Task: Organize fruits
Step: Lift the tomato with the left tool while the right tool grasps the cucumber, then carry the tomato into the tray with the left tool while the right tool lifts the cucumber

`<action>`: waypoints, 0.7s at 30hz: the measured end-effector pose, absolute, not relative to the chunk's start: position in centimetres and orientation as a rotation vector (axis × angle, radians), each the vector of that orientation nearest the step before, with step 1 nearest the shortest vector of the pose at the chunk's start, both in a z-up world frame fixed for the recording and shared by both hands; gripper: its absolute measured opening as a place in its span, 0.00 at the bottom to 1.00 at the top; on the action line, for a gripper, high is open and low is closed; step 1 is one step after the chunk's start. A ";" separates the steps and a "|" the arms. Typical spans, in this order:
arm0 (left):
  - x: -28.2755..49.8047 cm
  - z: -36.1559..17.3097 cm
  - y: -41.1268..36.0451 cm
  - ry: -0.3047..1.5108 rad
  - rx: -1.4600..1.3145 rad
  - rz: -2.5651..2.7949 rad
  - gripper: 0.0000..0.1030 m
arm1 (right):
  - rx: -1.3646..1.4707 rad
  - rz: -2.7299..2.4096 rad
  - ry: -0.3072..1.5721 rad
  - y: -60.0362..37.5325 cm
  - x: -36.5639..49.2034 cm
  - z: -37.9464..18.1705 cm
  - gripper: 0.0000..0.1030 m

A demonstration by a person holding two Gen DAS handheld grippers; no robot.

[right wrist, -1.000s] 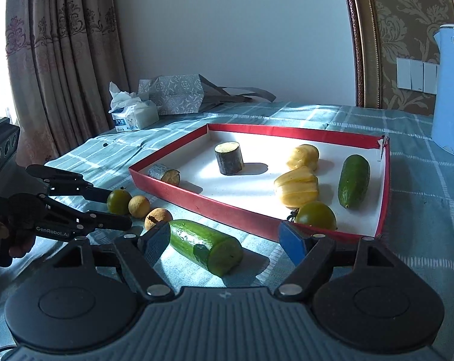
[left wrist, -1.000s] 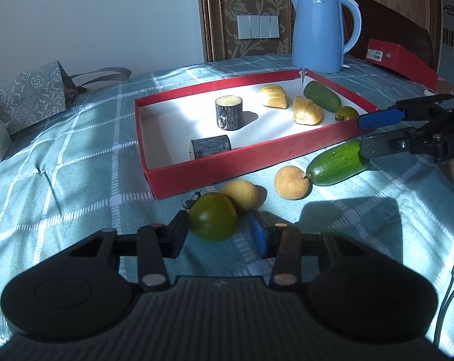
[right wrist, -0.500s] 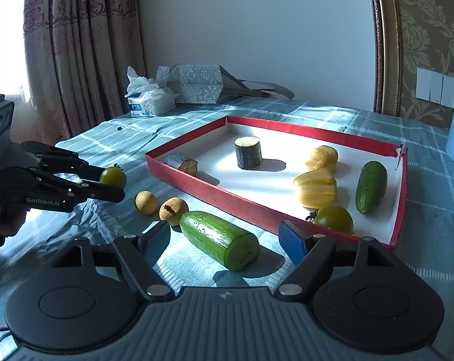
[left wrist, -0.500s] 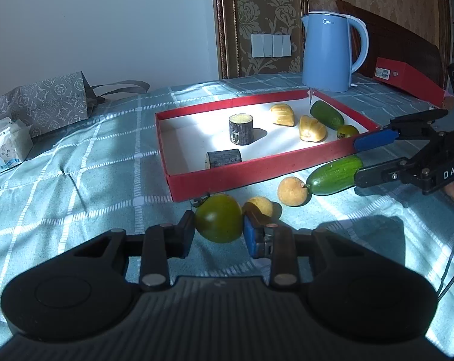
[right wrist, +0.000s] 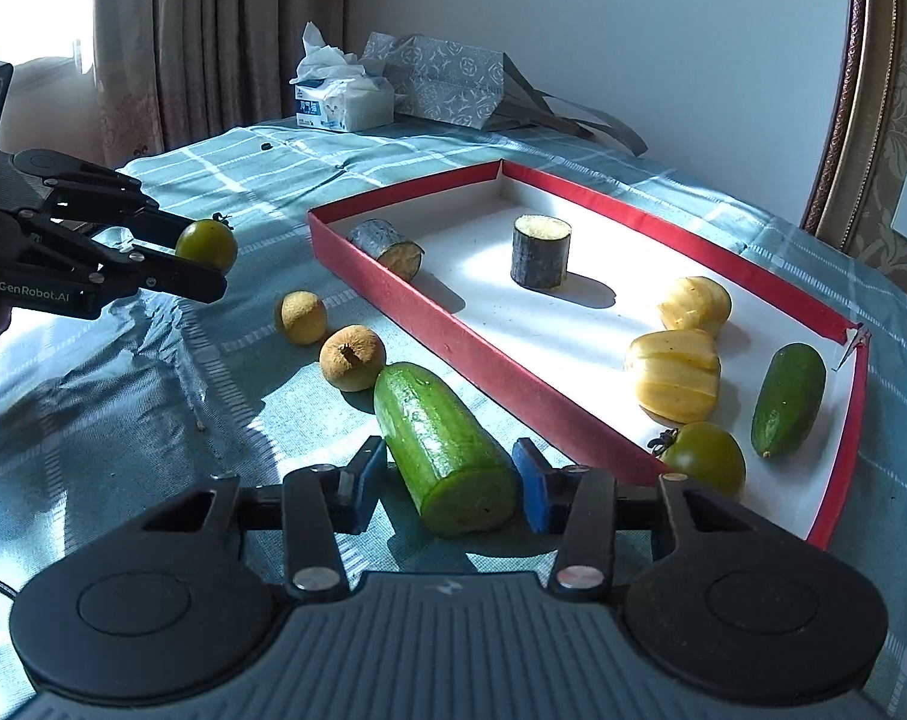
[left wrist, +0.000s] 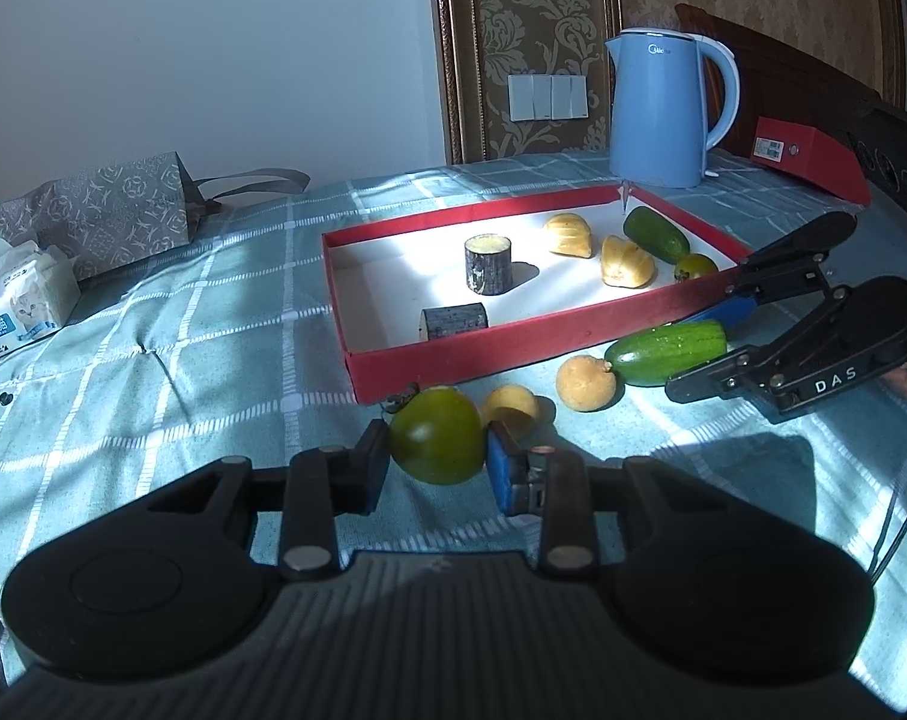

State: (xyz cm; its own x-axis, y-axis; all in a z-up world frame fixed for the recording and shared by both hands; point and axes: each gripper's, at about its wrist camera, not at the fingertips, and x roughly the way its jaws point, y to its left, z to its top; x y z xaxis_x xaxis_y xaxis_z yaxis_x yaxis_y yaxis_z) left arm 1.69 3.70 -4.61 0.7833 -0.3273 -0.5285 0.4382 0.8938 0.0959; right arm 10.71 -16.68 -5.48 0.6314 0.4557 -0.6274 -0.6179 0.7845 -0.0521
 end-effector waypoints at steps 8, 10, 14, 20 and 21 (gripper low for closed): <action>1.5 -4.5 3.4 0.523 0.218 -0.418 0.30 | -0.297 0.581 0.604 -16.1 9.0 -5.5 0.35; 1.5 -4.4 3.5 0.521 0.216 -0.412 0.30 | -0.285 0.563 0.595 -16.0 8.6 -5.4 0.34; 1.6 -3.9 3.6 0.514 0.208 -0.412 0.30 | -0.236 0.539 0.570 -16.5 7.7 -5.0 0.33; 1.6 -3.1 3.2 0.496 0.207 -0.419 0.30 | -0.176 0.493 0.524 -17.5 6.7 -4.1 0.31; 1.7 -3.1 3.0 0.495 0.206 -0.421 0.30 | -0.172 0.489 0.517 -17.6 6.6 -3.9 0.31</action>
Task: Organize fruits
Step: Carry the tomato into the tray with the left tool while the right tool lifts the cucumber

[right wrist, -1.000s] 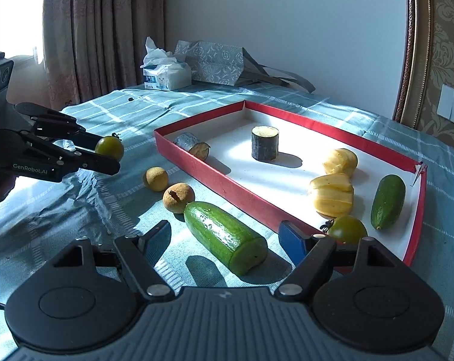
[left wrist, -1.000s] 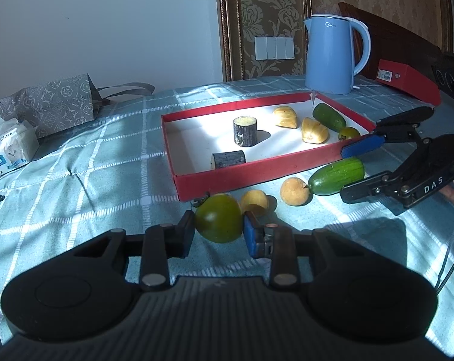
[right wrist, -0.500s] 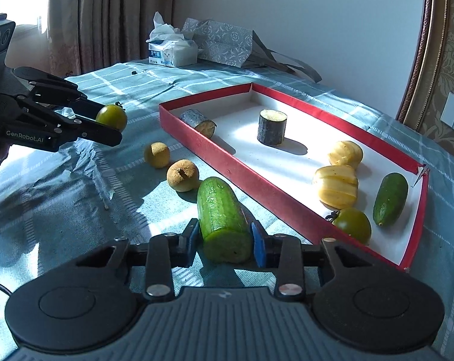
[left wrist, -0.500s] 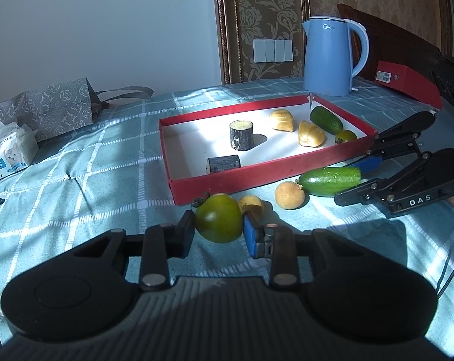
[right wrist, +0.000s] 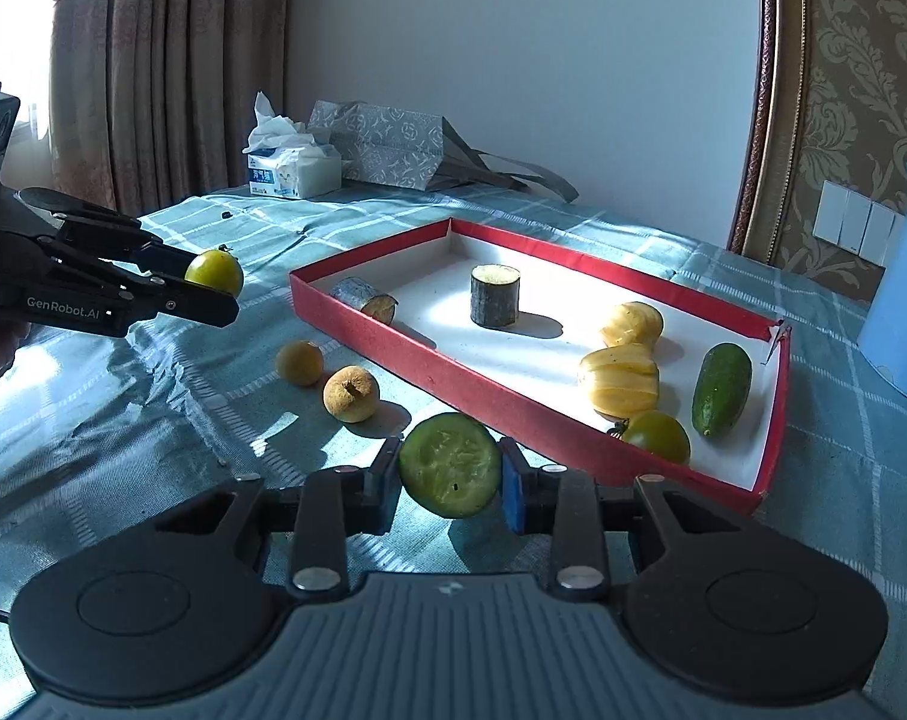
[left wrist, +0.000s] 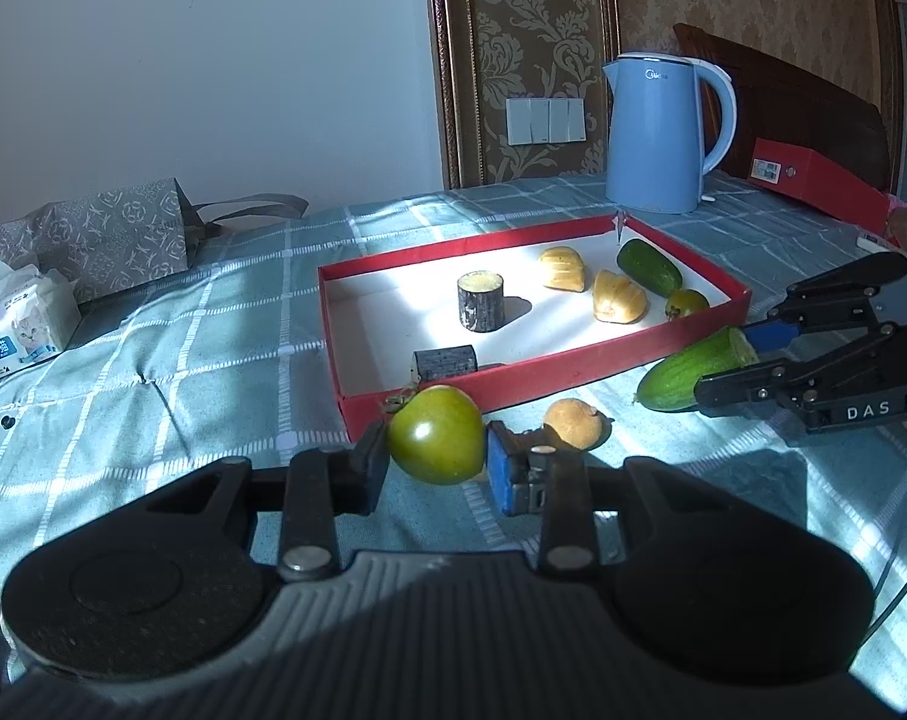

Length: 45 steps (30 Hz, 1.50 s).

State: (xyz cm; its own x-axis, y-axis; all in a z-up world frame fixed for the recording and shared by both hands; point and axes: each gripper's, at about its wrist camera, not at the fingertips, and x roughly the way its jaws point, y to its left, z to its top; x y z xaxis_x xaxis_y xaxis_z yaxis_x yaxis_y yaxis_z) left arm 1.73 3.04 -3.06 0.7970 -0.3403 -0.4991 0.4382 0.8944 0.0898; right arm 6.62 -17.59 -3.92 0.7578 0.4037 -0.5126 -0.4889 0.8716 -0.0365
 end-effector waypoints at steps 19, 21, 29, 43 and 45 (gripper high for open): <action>6.8 -0.3 0.3 0.449 0.204 -0.424 0.30 | -0.035 0.415 0.376 -20.9 5.2 -1.2 0.31; 8.0 -0.3 0.0 0.447 0.202 -0.422 0.30 | -0.022 0.414 0.376 -21.2 5.1 -1.2 0.31; 13.8 -1.5 -2.1 0.477 0.245 -0.375 0.30 | 0.023 0.414 0.359 -22.1 4.7 -1.1 0.31; 20.0 -3.6 -2.9 0.548 0.239 -0.282 0.49 | 0.051 0.398 0.353 -22.8 4.3 -0.8 0.31; 19.6 -3.4 -2.8 0.537 0.238 -0.281 0.50 | 0.053 0.396 0.355 -22.7 4.5 -0.8 0.31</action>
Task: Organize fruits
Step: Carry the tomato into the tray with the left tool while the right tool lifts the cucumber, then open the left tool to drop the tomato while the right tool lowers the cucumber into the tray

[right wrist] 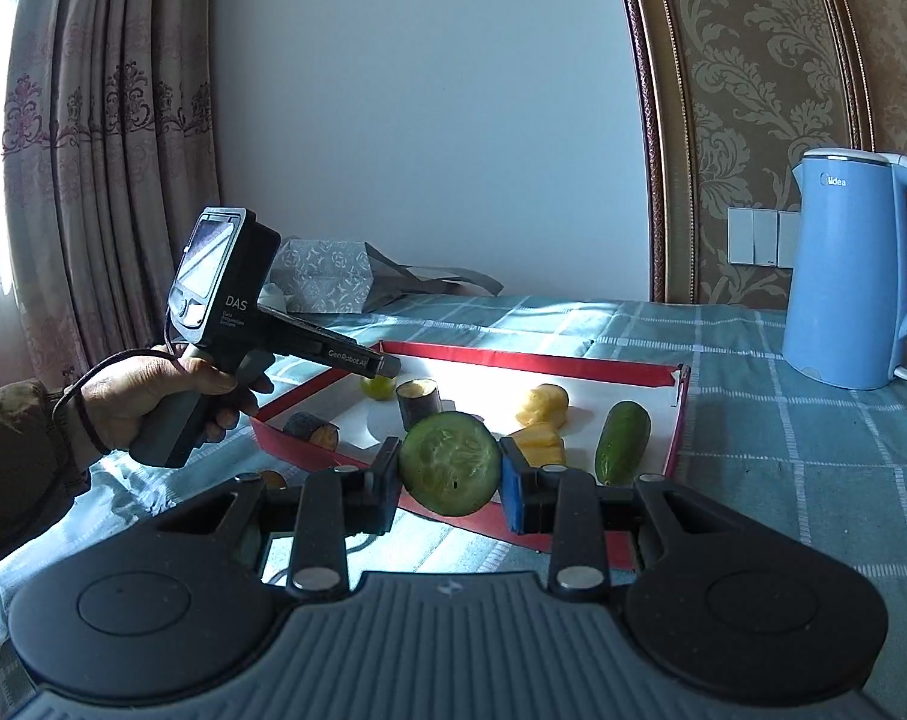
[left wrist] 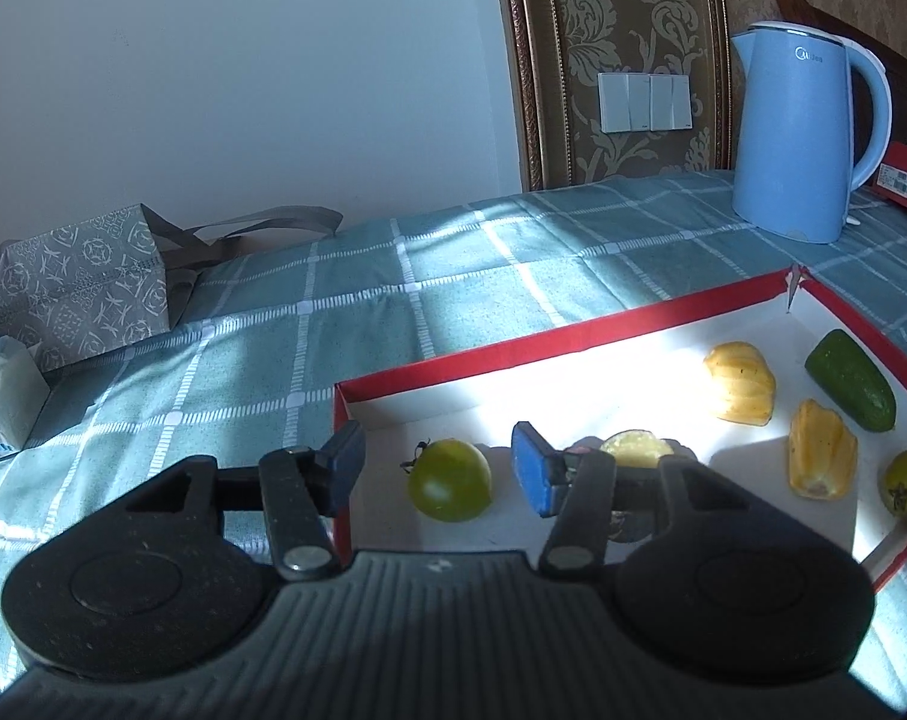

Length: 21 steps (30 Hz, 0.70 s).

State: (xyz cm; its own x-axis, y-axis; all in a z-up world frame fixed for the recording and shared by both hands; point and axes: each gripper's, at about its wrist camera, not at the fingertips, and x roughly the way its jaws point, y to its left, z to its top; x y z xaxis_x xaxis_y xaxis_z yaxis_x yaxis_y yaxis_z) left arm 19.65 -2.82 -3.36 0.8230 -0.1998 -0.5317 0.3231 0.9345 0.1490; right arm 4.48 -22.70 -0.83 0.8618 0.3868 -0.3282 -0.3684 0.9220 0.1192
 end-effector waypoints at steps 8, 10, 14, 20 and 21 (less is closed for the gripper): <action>14.4 -1.4 0.6 0.388 0.084 -0.050 1.00 | 0.071 0.394 0.351 -22.1 5.1 -0.7 0.31; 12.8 -1.1 2.0 0.363 0.033 0.007 1.00 | 0.080 0.391 0.348 -21.9 5.5 -0.6 0.31; 10.6 -0.9 4.1 0.293 -0.045 0.124 1.00 | 0.106 0.371 0.343 -21.2 6.7 -0.4 0.31; 9.9 -1.2 6.0 0.256 -0.146 0.111 1.00 | 0.131 0.291 0.360 -20.0 10.5 -0.5 0.31; 9.8 -1.3 6.0 0.241 -0.128 0.122 1.00 | 0.135 0.282 0.366 -19.8 11.2 -0.6 0.31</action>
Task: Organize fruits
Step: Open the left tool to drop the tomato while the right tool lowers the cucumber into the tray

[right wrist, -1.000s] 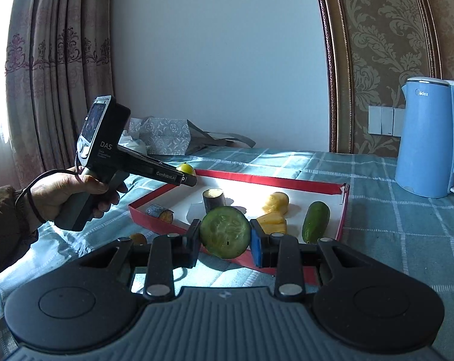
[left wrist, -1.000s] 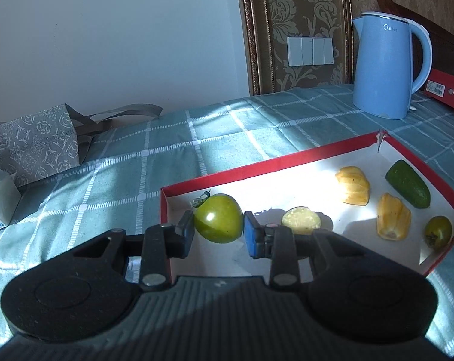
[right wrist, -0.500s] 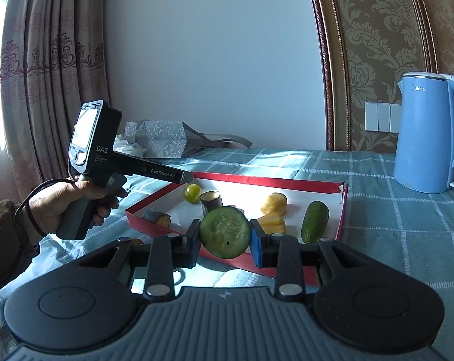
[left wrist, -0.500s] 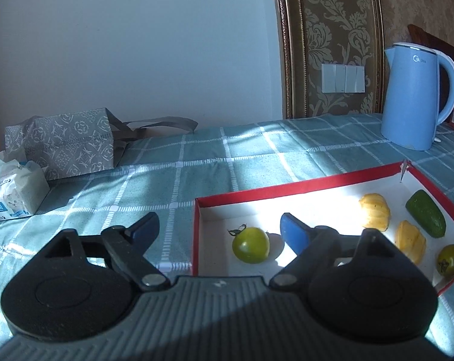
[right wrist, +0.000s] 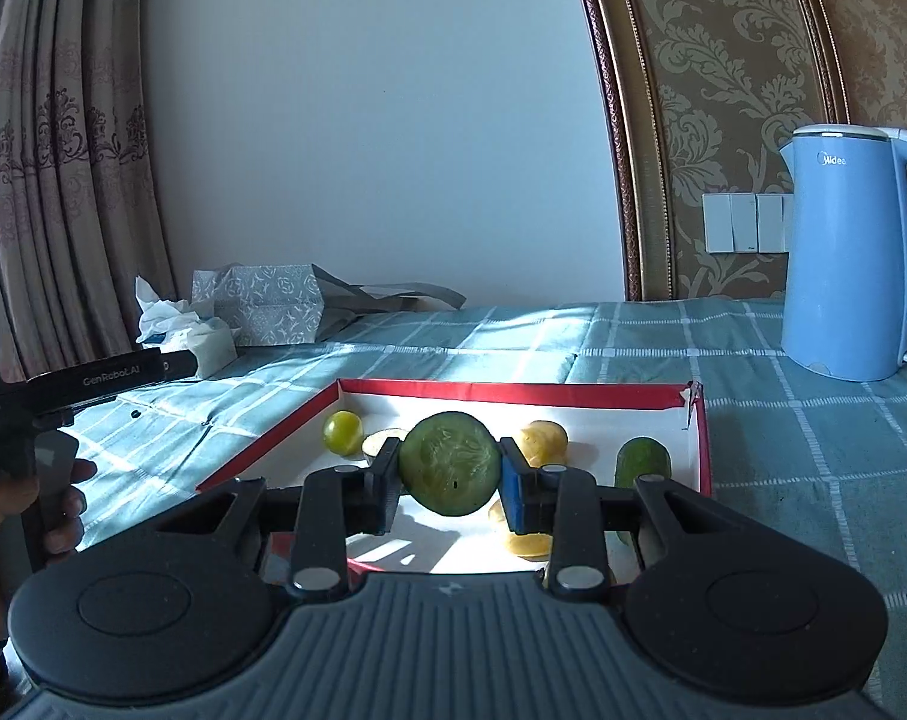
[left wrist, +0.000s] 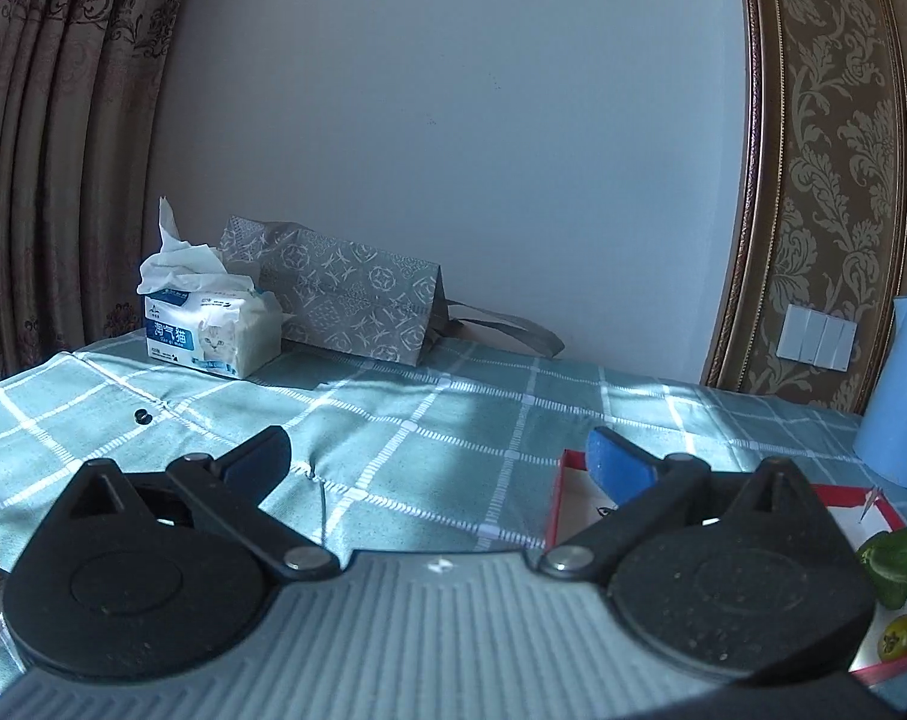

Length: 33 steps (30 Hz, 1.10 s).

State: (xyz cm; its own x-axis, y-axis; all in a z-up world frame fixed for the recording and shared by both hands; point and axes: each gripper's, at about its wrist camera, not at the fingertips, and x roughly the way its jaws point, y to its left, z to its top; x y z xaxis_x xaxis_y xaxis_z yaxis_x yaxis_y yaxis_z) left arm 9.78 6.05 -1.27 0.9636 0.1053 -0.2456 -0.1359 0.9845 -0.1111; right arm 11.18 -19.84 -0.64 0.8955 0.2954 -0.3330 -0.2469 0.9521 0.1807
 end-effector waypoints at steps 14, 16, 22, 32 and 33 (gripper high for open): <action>9.8 -1.9 6.6 0.268 -0.130 0.141 1.00 | 0.121 0.192 0.438 -16.7 18.3 -3.5 0.32; 9.8 -2.0 6.6 0.269 -0.134 0.141 1.00 | 0.126 0.191 0.427 -16.7 18.2 -3.7 0.32; 10.0 -2.2 6.2 0.281 -0.110 0.150 1.00 | 0.124 0.201 0.429 -17.1 17.9 -3.6 0.38; 8.3 -2.2 5.9 0.356 -0.150 -0.078 1.00 | 0.312 0.193 0.264 -21.5 14.9 -1.4 0.46; 7.5 -2.3 5.6 0.383 -0.132 -0.136 1.00 | 0.337 0.197 0.260 -22.0 14.8 -1.2 0.46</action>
